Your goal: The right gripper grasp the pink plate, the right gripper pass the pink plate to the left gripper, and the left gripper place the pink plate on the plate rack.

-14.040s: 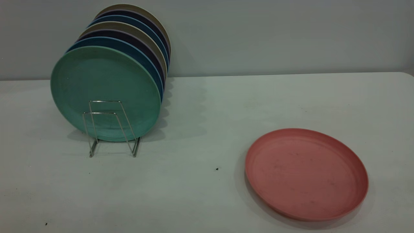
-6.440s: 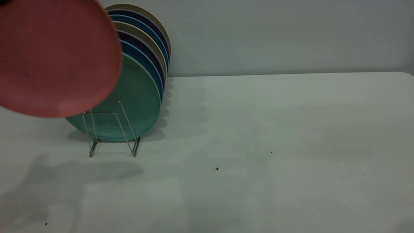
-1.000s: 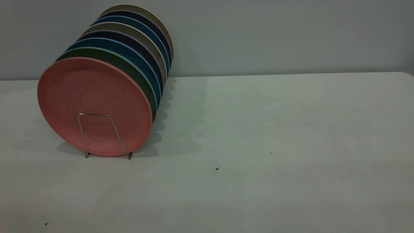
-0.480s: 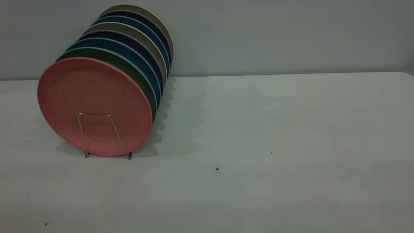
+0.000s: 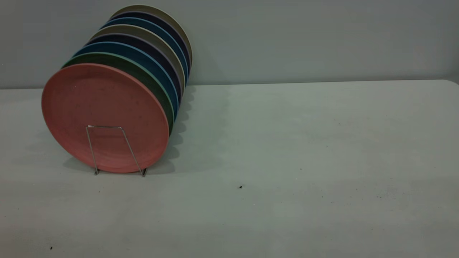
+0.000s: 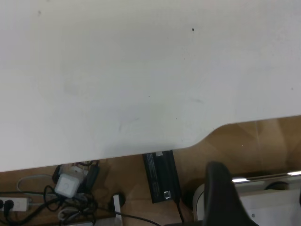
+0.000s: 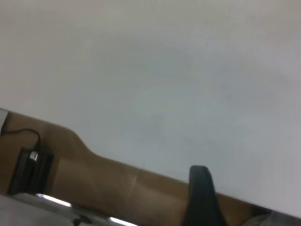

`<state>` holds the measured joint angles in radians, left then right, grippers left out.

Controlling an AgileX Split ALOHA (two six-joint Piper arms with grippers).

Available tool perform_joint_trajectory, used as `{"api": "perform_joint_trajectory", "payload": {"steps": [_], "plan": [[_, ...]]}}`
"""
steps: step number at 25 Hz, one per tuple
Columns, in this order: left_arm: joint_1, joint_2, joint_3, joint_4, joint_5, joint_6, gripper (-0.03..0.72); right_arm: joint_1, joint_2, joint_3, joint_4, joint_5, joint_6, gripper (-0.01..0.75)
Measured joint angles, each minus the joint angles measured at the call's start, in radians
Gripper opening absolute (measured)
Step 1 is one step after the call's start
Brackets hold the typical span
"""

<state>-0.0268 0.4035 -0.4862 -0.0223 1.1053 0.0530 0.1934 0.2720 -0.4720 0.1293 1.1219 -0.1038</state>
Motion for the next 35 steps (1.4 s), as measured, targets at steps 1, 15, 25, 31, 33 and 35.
{"api": "perform_joint_trajectory", "payload": {"steps": [1,15,25,31,33,35], "plan": [[0.0,0.0,0.0,0.0,0.001,0.0,0.429,-0.019,-0.016,0.0,0.002,0.0,0.0,0.554],[0.084,-0.401,0.0,0.001,0.017,0.0,0.429,-0.2,-0.289,0.0,0.018,0.011,0.0,0.554],[0.085,-0.425,0.0,0.001,0.025,-0.01,0.429,-0.2,-0.29,0.0,0.019,0.011,0.0,0.554],[0.085,-0.425,0.0,0.001,0.025,-0.013,0.429,-0.2,-0.29,0.0,0.019,0.011,0.0,0.554],[0.085,-0.425,0.0,0.001,0.025,-0.014,0.429,-0.2,-0.29,0.0,0.019,0.011,0.0,0.554],[0.085,-0.425,0.0,0.001,0.025,-0.014,0.429,-0.2,-0.29,0.0,0.019,0.011,0.0,0.554]]}}
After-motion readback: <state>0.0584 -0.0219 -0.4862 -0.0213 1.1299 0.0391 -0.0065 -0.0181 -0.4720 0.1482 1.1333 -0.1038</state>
